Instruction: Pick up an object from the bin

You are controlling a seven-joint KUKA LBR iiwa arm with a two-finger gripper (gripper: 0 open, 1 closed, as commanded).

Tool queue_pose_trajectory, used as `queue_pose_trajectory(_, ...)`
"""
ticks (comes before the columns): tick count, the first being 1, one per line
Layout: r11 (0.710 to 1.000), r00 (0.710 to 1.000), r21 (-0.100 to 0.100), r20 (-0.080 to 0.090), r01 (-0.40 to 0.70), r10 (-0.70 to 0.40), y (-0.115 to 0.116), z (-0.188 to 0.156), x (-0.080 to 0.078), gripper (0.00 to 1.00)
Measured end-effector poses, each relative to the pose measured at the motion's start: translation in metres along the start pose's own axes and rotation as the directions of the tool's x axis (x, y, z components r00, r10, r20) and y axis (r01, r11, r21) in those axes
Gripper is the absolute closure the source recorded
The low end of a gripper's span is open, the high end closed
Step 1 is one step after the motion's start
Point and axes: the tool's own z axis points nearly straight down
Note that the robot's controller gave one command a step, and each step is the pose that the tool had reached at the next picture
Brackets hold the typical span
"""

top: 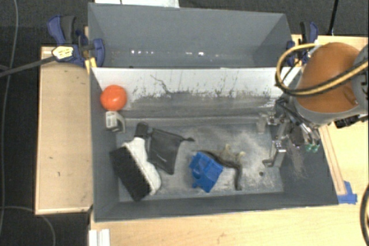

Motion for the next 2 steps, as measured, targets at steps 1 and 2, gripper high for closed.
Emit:
queue_pose_trajectory(1,0.996,0.996,0.000,0.000,0.086,-0.086,0.044,0.043,0.001,0.00)
queue_pose_trajectory(2,0.992,0.992,-0.003,-0.004,0.127,-0.127,0.071,0.045,-0.006,0.00)
